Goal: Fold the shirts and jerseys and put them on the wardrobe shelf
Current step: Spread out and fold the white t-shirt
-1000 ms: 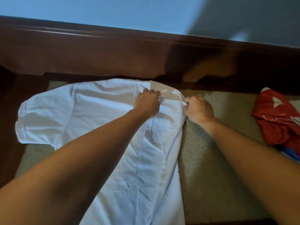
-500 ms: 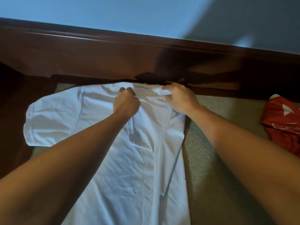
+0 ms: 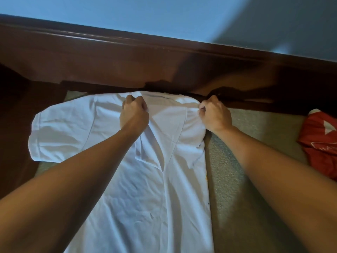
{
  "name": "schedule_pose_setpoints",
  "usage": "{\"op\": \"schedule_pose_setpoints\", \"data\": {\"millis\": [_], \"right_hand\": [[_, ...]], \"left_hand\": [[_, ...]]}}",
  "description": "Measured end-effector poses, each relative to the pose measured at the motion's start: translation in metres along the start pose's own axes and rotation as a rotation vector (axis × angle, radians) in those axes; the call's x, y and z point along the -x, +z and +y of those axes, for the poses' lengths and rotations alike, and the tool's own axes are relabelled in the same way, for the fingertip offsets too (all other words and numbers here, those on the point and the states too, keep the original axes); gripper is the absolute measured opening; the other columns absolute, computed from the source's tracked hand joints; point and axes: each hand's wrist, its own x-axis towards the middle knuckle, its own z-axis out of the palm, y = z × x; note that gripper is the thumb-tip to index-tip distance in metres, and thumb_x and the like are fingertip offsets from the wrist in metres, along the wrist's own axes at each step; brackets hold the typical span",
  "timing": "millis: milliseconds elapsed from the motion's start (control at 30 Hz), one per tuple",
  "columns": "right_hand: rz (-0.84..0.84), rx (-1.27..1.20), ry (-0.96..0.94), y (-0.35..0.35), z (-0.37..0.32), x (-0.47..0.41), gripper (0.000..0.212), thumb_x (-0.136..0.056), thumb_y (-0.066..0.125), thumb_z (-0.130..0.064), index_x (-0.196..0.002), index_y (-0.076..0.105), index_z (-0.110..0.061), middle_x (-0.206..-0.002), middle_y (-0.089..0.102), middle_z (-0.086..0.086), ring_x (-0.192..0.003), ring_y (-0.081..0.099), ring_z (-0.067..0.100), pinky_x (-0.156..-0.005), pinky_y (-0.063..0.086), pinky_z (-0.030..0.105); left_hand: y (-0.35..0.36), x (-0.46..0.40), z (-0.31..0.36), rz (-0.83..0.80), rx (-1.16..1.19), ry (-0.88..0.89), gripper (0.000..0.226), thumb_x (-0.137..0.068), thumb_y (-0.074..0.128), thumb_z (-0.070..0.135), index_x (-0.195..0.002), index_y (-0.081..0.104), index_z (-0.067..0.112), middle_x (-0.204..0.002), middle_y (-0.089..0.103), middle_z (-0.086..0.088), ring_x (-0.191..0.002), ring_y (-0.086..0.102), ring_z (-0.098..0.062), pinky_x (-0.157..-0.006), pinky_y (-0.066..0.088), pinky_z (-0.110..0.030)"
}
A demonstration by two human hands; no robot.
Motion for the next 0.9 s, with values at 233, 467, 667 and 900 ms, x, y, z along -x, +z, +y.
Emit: {"op": "schedule_pose_setpoints", "data": {"millis": [233,467,667,900], "right_hand": [[0.176,-0.06,-0.114,0.0,-0.01,-0.007,0.015,-0.099,0.06,-0.025,-0.106,0.07,-0.016,-0.107,0.062,0.008,-0.089,0.064,0.03,-0.065,0.05,0.034],[0.173,-0.155,-0.151,0.006,-0.022,-0.008,0.03,-0.102,0.055,-0.03,-0.129,0.062,-0.018,-0.11,0.071,0.006,-0.097,0.068,0.031,-0.073,0.057,0.041],[0.226,-0.328,-0.06,0.014,-0.011,0.011,0.039,-0.104,0.047,-0.021,-0.143,0.053,-0.022,-0.129,0.064,0.006,-0.114,0.063,0.027,-0.089,0.055,0.043],[0.031,-0.31,0.321,0.016,0.008,0.001,0.03,-0.097,0.056,-0.042,-0.104,0.07,-0.017,-0.107,0.07,0.003,-0.101,0.065,0.027,-0.079,0.054,0.036]], "left_hand": [[0.002,0.0,-0.02,0.083,-0.094,0.036,0.039,-0.083,0.046,-0.013,-0.107,0.072,0.003,-0.115,0.061,-0.016,-0.113,0.049,-0.034,-0.096,0.044,-0.039],[0.005,0.006,-0.035,0.137,-0.267,0.046,0.034,-0.089,0.047,0.0,-0.111,0.071,0.006,-0.118,0.061,-0.014,-0.111,0.049,-0.035,-0.095,0.037,-0.043],[0.006,0.018,-0.025,0.167,-0.491,0.101,0.031,-0.084,0.055,0.019,-0.108,0.069,0.006,-0.124,0.055,-0.013,-0.116,0.046,-0.038,-0.093,0.035,-0.05],[0.038,0.001,0.026,-0.112,-0.185,0.375,0.035,-0.101,0.046,0.027,-0.13,0.06,0.013,-0.132,0.06,-0.008,-0.122,0.051,-0.031,-0.102,0.034,-0.046]]}}
